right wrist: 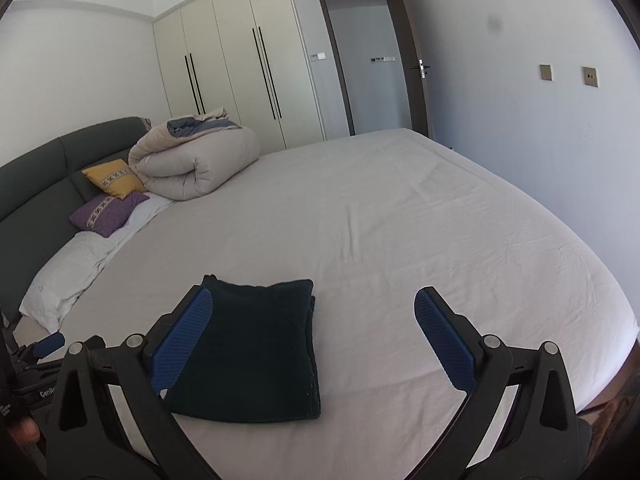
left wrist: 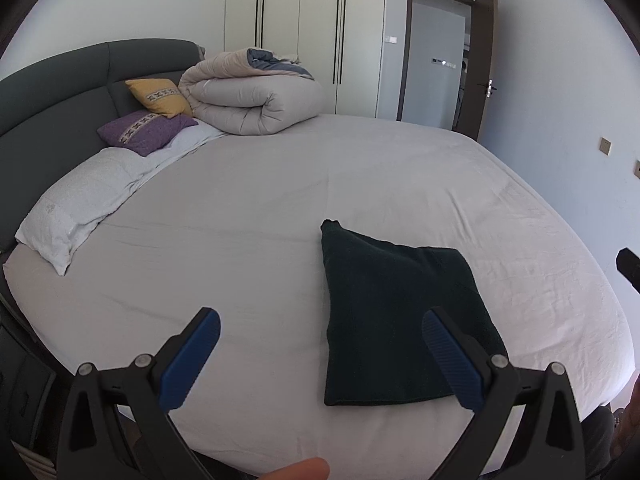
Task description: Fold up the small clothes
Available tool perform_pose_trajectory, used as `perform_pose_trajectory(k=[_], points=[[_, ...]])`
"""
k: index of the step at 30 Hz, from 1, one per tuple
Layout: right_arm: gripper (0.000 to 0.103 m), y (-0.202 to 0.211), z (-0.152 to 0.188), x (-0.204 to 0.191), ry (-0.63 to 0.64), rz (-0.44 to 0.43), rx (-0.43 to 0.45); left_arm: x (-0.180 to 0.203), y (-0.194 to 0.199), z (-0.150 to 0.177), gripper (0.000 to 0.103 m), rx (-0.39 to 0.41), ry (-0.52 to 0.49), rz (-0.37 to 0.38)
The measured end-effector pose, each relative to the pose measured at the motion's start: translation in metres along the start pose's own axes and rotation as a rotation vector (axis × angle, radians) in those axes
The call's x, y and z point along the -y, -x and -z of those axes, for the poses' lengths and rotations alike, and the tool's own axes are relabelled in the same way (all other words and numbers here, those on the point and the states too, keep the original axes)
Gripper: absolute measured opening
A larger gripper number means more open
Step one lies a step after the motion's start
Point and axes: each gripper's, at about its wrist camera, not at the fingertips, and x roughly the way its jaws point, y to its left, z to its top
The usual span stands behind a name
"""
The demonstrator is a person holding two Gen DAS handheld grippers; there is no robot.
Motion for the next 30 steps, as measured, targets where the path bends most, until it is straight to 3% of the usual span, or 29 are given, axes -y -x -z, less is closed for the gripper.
perform_pose_trajectory(k=[13, 30], points=[[0.103, -0.042, 0.054, -0.049, 0.126, 0.052, -0.175, 0.0, -0.012, 0.009, 0.103, -0.016, -0.034, -0.022], [0.103, -0.079, 0.076, -0.048, 0.1, 0.061, -0.309, -0.004, -0.04, 0.024, 0.103, -0.077, -0.052, -0.036]])
